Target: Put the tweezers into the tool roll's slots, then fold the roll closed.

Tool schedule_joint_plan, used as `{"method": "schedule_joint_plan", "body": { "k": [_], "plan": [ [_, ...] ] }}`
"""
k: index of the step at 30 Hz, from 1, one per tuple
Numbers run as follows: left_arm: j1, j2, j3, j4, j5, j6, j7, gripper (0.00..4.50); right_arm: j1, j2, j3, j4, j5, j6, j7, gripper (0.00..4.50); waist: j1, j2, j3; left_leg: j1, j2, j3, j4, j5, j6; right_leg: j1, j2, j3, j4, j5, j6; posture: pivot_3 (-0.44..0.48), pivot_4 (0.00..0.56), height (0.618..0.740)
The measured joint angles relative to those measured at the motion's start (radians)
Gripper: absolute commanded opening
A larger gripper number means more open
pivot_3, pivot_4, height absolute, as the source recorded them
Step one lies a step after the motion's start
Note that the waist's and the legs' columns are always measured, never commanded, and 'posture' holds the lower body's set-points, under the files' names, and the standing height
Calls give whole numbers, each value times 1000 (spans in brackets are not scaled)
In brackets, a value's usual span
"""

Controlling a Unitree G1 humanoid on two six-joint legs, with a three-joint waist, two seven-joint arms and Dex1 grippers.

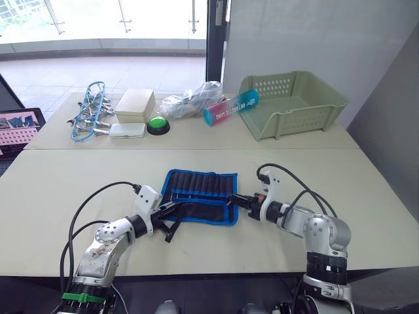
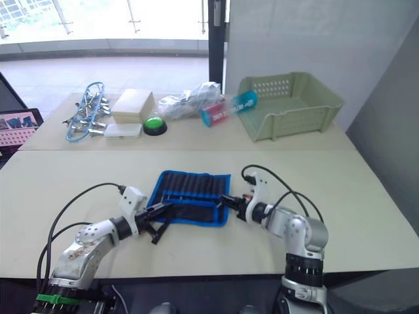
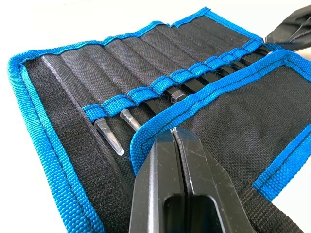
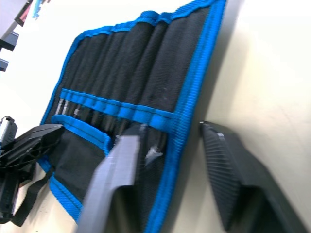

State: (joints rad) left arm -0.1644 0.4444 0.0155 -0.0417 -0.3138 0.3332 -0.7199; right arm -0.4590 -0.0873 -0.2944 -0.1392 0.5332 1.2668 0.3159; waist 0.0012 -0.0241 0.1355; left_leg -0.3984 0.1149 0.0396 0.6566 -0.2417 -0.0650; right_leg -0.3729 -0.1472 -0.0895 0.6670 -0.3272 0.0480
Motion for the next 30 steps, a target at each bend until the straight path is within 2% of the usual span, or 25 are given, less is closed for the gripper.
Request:
{"method": "schedule_joint_plan", "body": {
  "k": [2,16,21,26,30],
  "plan": [
    [0,0,0,-1,0,3,1,0,0,-1,-1,1,4,-1,-2,23,0,0,0,0,0,0,0,0,0,0,0,0,0,0,0,0,150,716],
    [-1,2,2,-30,-4,45,5,0,-23,11,-15,-50,81,33,-46,23,-1,1,1,0,0,0,-3,0,0,-1,0,0,-2,0,0,0,150,716],
    [-1,2,1,-40,-7,61,3,0,-101,74,-16,-115,111,99,-116,23,-1,1,1,0,0,0,-7,1,-2,-1,0,-1,-2,0,0,0,150,716],
    [-6,2,-3,-40,-7,63,-5,0,-135,157,2,-116,103,132,-204,23,0,1,1,-1,0,0,-10,4,-7,-1,0,-2,-1,0,0,0,150,716],
    [-4,24,-2,-51,-12,71,-22,0,-151,180,25,-116,95,134,-247,23,0,1,1,-1,0,0,-11,4,-7,-2,0,-2,-2,0,0,0,150,716]
  ]
}}
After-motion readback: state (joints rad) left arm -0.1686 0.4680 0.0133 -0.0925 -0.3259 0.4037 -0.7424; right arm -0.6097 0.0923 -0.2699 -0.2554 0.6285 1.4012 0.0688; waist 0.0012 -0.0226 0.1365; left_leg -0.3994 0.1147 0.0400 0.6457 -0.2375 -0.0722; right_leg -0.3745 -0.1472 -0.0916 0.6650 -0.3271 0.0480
